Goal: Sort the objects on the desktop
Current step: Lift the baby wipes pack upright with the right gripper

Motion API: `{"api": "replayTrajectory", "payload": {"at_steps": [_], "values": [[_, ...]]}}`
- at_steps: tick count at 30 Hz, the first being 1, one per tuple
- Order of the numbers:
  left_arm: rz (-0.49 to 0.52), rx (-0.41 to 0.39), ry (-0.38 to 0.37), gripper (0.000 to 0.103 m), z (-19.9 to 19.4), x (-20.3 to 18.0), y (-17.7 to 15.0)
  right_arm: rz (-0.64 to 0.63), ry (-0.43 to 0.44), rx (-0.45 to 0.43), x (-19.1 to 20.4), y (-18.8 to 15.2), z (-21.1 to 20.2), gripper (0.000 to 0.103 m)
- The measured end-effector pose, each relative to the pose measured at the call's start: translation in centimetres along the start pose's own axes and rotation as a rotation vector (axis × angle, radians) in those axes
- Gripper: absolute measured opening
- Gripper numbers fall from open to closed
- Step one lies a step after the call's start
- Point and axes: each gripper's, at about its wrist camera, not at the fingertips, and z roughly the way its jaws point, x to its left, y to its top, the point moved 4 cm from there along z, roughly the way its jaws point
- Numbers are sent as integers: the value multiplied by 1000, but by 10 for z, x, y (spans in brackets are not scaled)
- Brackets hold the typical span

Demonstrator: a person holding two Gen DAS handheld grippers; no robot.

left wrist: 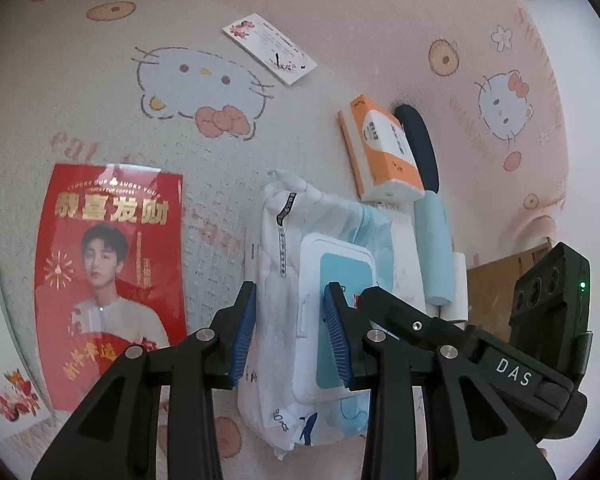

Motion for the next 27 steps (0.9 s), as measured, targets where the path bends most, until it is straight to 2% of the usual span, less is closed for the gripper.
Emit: {"api": "replayTrajectory", "payload": {"at_steps": [14, 20, 27], "values": [[-3, -33, 26, 31, -14, -14, -7, -26, -19, -5, 10, -7, -9, 37], [27, -86, -3, 31, -37, -39, -1, -73, 0, -63, 23, 0, -37, 37], [86, -169, -55, 31, -72, -79, 8, -166, 9, -168, 46, 11, -90, 37]]}}
